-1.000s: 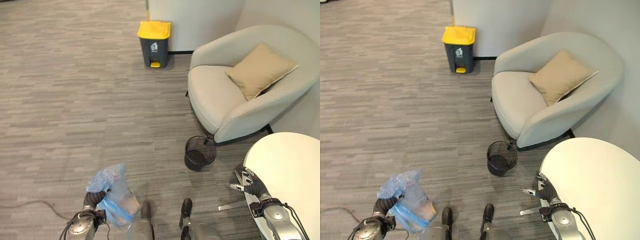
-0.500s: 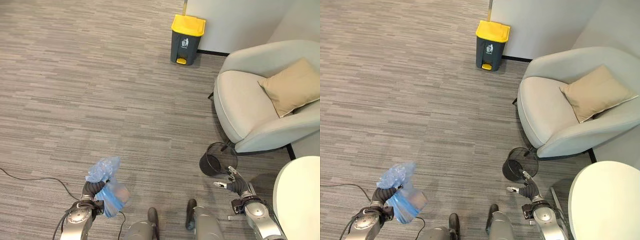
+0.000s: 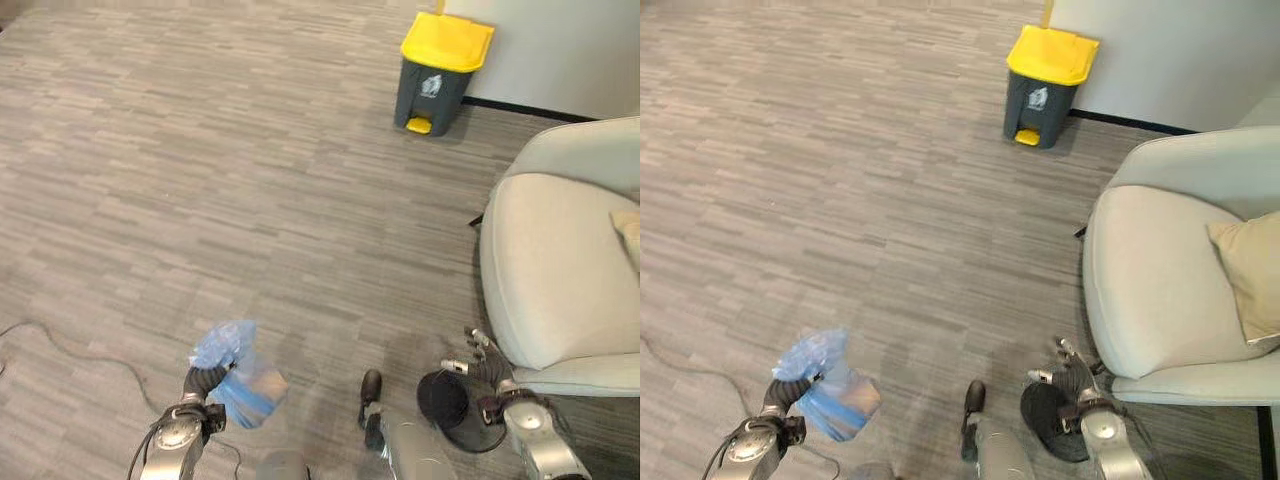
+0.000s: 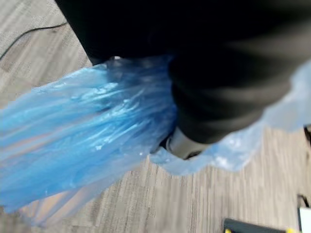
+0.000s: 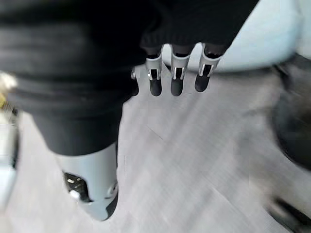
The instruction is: Gather garbage on tea table into small bin, then transfer packed bag to large trash can.
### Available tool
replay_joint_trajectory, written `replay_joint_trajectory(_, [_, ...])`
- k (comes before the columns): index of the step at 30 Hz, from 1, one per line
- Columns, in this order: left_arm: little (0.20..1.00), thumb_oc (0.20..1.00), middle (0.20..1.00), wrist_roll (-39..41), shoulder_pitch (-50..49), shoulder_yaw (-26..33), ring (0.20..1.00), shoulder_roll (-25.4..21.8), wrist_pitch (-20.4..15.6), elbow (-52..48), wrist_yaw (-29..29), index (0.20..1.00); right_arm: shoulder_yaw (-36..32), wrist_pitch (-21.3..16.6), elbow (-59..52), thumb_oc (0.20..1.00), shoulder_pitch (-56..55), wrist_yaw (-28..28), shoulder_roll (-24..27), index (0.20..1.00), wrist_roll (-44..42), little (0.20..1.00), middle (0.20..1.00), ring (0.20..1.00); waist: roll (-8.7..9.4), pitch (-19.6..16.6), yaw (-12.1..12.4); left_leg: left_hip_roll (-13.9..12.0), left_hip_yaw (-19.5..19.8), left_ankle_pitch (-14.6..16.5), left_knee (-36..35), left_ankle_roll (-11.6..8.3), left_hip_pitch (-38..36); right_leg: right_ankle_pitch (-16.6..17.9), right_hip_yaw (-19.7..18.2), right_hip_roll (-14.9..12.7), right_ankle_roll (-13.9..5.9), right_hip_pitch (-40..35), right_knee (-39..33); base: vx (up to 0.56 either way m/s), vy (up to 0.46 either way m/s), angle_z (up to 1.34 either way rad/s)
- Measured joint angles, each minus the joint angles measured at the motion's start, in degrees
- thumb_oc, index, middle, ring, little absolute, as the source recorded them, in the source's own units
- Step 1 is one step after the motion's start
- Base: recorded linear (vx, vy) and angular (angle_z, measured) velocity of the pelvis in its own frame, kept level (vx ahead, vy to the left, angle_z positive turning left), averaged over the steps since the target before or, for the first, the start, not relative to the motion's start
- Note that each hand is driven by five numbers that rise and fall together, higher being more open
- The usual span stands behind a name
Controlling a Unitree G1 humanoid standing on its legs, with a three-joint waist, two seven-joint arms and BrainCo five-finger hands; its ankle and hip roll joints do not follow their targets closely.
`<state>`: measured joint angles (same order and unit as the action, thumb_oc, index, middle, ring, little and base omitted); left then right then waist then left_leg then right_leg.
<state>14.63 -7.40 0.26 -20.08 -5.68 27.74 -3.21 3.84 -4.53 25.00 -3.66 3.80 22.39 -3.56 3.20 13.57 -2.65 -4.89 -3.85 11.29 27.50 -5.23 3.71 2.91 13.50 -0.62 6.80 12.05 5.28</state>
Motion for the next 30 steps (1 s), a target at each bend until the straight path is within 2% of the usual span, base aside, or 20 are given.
replay_joint_trajectory(1, [0.2, 0.2, 0.2, 0.0, 0.8, 0.0, 0.2, 0.0, -0.1, -0.3, 0.0, 0.2, -0.1, 0.0, -0.1, 1.0, 0.1, 0.1, 0.2, 1.0, -0.1, 1.0, 1.0, 1.0, 1.17, 0.1, 0.1, 1.1, 0.0, 0.3, -3.0, 0.43, 1.8, 0.1, -0.6, 0.2, 0.09, -1.4, -1.4, 0.2, -0.044, -0.21])
replay_joint_trajectory(4, [0.2, 0.2, 0.2, 0.0, 2.3, -0.1, 0.2, 0.0, -0.1, -0.3, 0.0, 0.2, 0.0, 0.0, -0.1, 1.0, 0.1, 0.6, 0.2, 1.0, -0.6, 1.0, 1.0, 1.0, 2.51, 0.1, 0.1, 2.8, 0.1, -0.8, -11.8, 0.18, 8.3, -0.2, -0.8, 0.8, -0.29, -6.2, -5.0, 0.16, -0.021, -0.25])
replay_joint_trajectory(6, [0.2, 0.2, 0.2, 0.0, 2.7, -0.2, 0.2, -0.1, -0.1, -0.3, 0.0, 0.2, 0.3, -0.1, -0.1, 1.0, 0.3, 0.6, 0.1, 1.0, -1.1, 1.0, 1.0, 1.0, 2.32, 0.1, 0.3, 2.6, 0.1, -5.7, -13.9, 0.58, 13.6, -0.7, -0.8, 1.9, -0.65, -8.0, -5.8, 0.27, 0.003, -0.41])
replay_joint_trajectory(7, [0.2, 0.2, 0.2, 0.0, 3.0, -0.6, 0.2, -0.4, -0.1, 0.0, 0.1, 0.2, 0.4, -0.1, 0.2, 1.0, 0.1, 0.9, -0.1, 1.0, -1.2, 1.0, 1.0, 1.0, 2.14, -0.2, 0.5, 2.8, -0.4, -6.9, -14.2, -0.27, 15.8, -1.9, -0.2, 2.2, -1.43, -9.5, -7.9, 0.3, 0.029, -0.24])
replay_joint_trajectory(11, [0.2, 0.2, 0.2, -0.1, 4.7, -0.9, 0.2, -0.3, -0.1, 0.4, 0.1, 0.2, 0.7, 0.2, 3.8, 1.0, -0.3, 1.2, -1.3, 1.0, -2.2, 1.0, 1.0, 1.0, 1.74, -0.1, 1.4, 3.4, -1.3, -12.5, -21.0, 0.18, 19.6, -3.8, -0.9, 3.4, -2.51, -13.0, -9.9, 0.38, 0.12, -0.05])
replay_joint_trajectory(13, [0.2, 0.2, 0.2, -0.1, 2.9, -0.8, 0.2, -0.4, 0.0, 0.4, 0.1, 0.2, 0.6, 0.1, 3.8, 1.0, -0.6, 1.1, -1.7, 1.0, -2.1, 1.0, 1.0, 1.0, 1.47, -0.2, 2.2, 4.1, -1.3, -13.6, -21.2, 2.69, 17.1, -5.4, -3.2, 3.6, -3.97, -15.9, -9.3, 0.31, 0.159, -0.58])
replay_joint_trajectory(14, [0.2, 0.2, 0.2, -0.1, 0.3, -0.8, 0.2, 0.1, 0.0, 0.1, 0.2, 0.2, 0.4, -0.1, 3.3, 1.0, -1.0, 1.1, -1.5, 1.0, -2.1, 1.0, 1.0, 1.0, -0.52, -1.7, 2.7, 3.9, -1.1, -14.5, -23.4, 4.06, 14.1, -7.1, -4.5, 4.0, -4.74, -16.4, -7.2, 0.35, 0.195, -0.67])
replay_joint_trajectory(15, [0.2, 0.2, 0.2, -0.1, -0.9, -0.6, 0.2, 0.2, 0.0, 0.1, 0.2, 0.2, 0.3, -0.1, 2.9, 1.0, -1.2, 1.1, -1.3, 1.0, -2.1, 1.0, 1.0, 1.0, -1.19, -2.1, 2.6, 4.7, -0.3, -18.4, -23.8, 6.01, 13.0, -9.1, -5.2, 3.3, -5.3, -17.3, -5.9, 0.33, 0.197, -0.55])
replay_joint_trajectory(17, [0.2, 0.2, 0.2, -0.1, -0.9, -0.2, 0.2, -0.3, 0.0, -0.2, 0.3, 0.2, 0.6, 0.0, 2.7, 1.0, -2.1, 0.9, -1.5, 1.0, -2.1, 1.0, 1.0, 1.0, 0.2, -2.8, 2.8, 7.5, -2.7, -16.9, -23.8, 8.4, 11.1, -12.6, -6.5, -0.6, -8.36, -16.7, -1.8, 0.31, 0.194, -0.25])
replay_joint_trajectory(20, [0.2, 0.2, 0.2, -0.1, 0.8, -0.2, 0.2, -1.4, 0.1, -0.2, 0.4, 0.2, 0.6, 0.1, 2.6, 1.0, -1.4, 0.7, -2.5, 1.0, -2.1, 1.0, 1.0, 1.0, 0.79, -2.8, 2.9, 9.9, -3.7, -15.2, -23.6, 11.32, 9.5, -15.3, -7.3, -3.8, -11.08, -13.7, 7.0, 0.26, 0.193, -0.12])
replay_joint_trajectory(21, [0.2, 0.2, 0.2, -0.1, 2.3, -0.1, 0.2, -2.5, 0.1, -0.2, 0.3, 0.2, 0.7, 0.1, 2.6, 1.0, -0.2, 0.5, -3.0, 1.0, -2.0, 1.0, 1.0, 1.0, 0.92, -2.8, 3.1, 10.5, -3.8, -13.7, -24.1, 12.3, 7.8, -16.7, -7.2, -5.4, -13.23, -9.4, 18.0, 0.3, 0.194, -0.04])
replay_joint_trajectory(22, [0.2, 0.2, 0.2, -0.1, 2.5, -0.1, 0.2, -3.0, 0.1, -0.2, 0.3, 0.2, 0.9, 0.1, 2.4, 1.0, 0.4, 0.5, -3.1, 1.0, -2.0, 1.0, 1.0, 1.0, 0.93, -2.8, 3.1, 10.7, -3.8, -12.8, -24.3, 12.55, 6.8, -17.4, -7.2, -6.1, -14.53, -7.1, 23.0, 0.31, 0.176, -0.1])
replay_joint_trajectory(23, [0.2, 0.2, 0.2, -0.1, 2.5, -0.1, 0.2, -3.5, 0.1, -0.2, 0.1, 0.2, 1.2, 0.1, 1.9, 1.0, 0.6, 0.5, -3.1, 1.0, -2.0, 1.0, 1.0, 1.0, 1.11, -2.8, 3.3, 11.0, -3.8, -12.6, -25.0, 12.74, 5.5, -18.0, -7.2, -7.1, -15.4, -4.9, 27.0, 0.23, 0.095, -0.07])
replay_joint_trajectory(24, [0.2, 0.2, 0.2, -0.1, 2.6, -0.1, 0.2, -3.7, 0.1, -0.2, -0.2, 0.2, 1.5, 0.0, 1.2, 1.0, 0.7, 0.5, -3.1, 1.0, -2.0, 1.0, 1.0, 1.0, 1.12, -2.7, 3.2, 11.3, -3.3, -12.1, -25.7, 12.57, 4.2, -18.7, -7.2, -7.7, -14.9, -2.2, 30.0, 0.32, 0.087, 0.08])
replay_joint_trajectory(25, [0.2, 0.2, 0.2, -0.1, 2.7, -0.1, 0.2, -3.9, 0.1, -0.3, -0.4, 0.2, 2.4, 0.1, 1.1, 1.0, 0.5, 0.4, -3.0, 1.0, -2.0, 1.0, 1.0, 1.0, 1.12, -2.6, 3.0, 11.2, -3.0, -12.0, -27.1, 12.46, 2.5, -19.5, -7.4, -7.9, -14.09, 3.1, 29.7, 0.47, 0.059, 0.06])
replay_joint_trajectory(26, [0.2, 0.2, 0.2, -0.1, 2.4, 0.0, 0.2, -3.7, 0.1, 0.0, -0.8, 0.2, 2.5, 0.2, 1.0, 1.0, 0.7, 0.3, -2.9, 1.0, -2.1, 1.0, 1.0, 1.0, 0.76, -2.1, 3.0, 11.0, -2.7, -9.3, -27.1, 11.53, 1.5, -18.1, -6.3, -7.7, -12.91, 8.3, 24.2, 0.53, 0.026, -0.08])
replay_joint_trajectory(27, [0.2, 0.2, 0.2, -0.1, 2.3, 0.1, 0.2, -3.2, 0.1, 1.0, -1.0, 0.2, 2.4, 0.1, 1.0, 1.0, 1.1, 0.3, -2.7, 1.0, -2.1, 1.0, 1.0, 1.0, 0.62, -1.6, 3.1, 11.0, -3.2, -8.4, -26.5, 12.01, 0.8, -15.3, -5.7, -7.7, -12.6, 11.3, 20.3, 0.69, -0.074, 0.04])
replay_joint_trajectory(28, [0.2, 0.2, 0.2, -0.1, 2.2, 0.0, 0.2, -2.7, 0.2, 1.2, -0.9, 0.2, 2.4, 0.2, 1.0, 1.0, 0.7, 0.4, -2.6, 1.0, -2.1, 1.0, 1.0, 1.0, 0.76, -1.0, 1.9, 11.3, -2.7, -7.9, -26.7, 11.24, -1.1, -10.4, -5.5, -7.9, -12.49, 13.6, 13.8, 0.48, -0.082, 0.11])
replay_joint_trajectory(29, [0.2, 0.2, 0.2, 0.0, 2.1, 0.0, 0.2, -2.6, 0.2, 1.2, -0.9, 0.2, 2.5, 0.3, 1.1, 1.0, 0.5, 0.4, -2.7, 1.0, -2.1, 1.0, 1.0, 1.0, 0.85, -0.8, 1.8, 11.3, -2.7, -7.5, -26.9, 11.06, -1.8, -9.0, -5.2, -7.9, -12.77, 14.2, 11.7, 0.49, -0.096, 0.33])
replay_joint_trajectory(30, [0.2, 0.2, 0.2, 0.0, 1.5, 0.3, 0.2, -2.6, 0.2, 2.1, -1.0, 0.2, 2.9, 1.2, 1.3, 1.0, 0.3, 0.3, -2.8, 1.0, -2.0, 1.0, 1.0, 1.0, 1.38, -0.2, 1.5, 11.5, -3.2, -6.0, -25.7, 11.66, -3.8, -3.0, -0.5, -8.7, -12.92, 14.8, 2.2, 0.29, -0.066, 0.17])
